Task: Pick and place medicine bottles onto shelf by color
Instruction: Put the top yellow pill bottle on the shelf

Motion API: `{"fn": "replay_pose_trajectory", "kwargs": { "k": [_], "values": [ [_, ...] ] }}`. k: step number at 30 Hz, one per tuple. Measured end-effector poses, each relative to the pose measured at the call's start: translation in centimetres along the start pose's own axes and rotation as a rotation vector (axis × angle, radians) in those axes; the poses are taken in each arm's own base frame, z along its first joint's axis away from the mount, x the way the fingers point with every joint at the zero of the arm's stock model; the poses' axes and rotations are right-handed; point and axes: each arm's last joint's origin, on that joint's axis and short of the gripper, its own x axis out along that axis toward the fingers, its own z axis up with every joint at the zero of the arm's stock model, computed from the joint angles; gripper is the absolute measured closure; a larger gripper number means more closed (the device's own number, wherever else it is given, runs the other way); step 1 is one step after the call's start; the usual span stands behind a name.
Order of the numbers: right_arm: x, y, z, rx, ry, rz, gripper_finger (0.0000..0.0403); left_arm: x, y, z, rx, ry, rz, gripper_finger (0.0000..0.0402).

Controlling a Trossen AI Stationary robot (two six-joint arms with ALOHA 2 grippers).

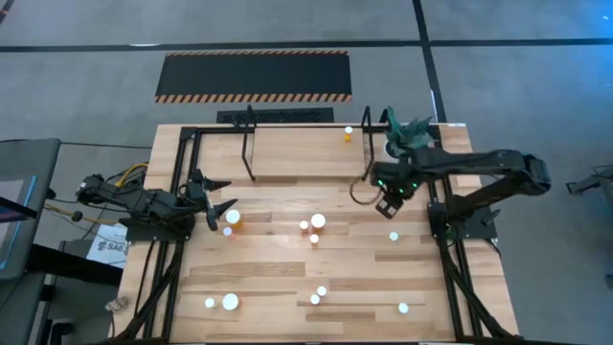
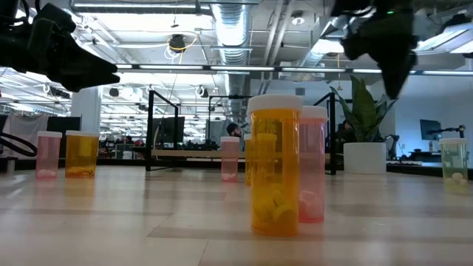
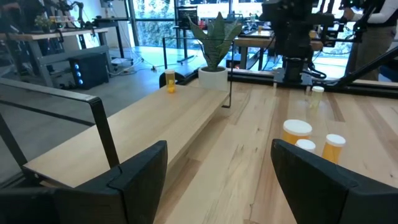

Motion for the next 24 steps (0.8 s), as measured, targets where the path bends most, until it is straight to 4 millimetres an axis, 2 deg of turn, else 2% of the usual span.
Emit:
{"fn": "replay_pose_trajectory", "kwargs": {
  "k": [6,10,14,21,24],
  "values": [
    [1.4,1.0,-3.6,-0.056,0.023,0.012,0.0242,0.0,0.0,0.0,0.000,0.000,0.000,0.0129],
    [2.2,2.1,-5.1,-0.134,0.036,0.021,0.0244,0.0,0.0,0.0,0.000,0.000,0.000,0.0129],
    [3.0,2.9,-6.0,-0.190,0.036,0.027,0.0245,0.0,0.0,0.0,0.000,0.000,0.000,0.0129],
    [2.9,3.5,-6.8,-0.247,0.029,0.035,0.0260,0.0,0.0,0.0,0.000,0.000,0.000,0.0129],
    [2.9,3.7,-7.0,-0.207,0.028,0.038,0.0264,0.0,0.0,0.0,0.000,0.000,0.000,0.0129]
  ]
}}
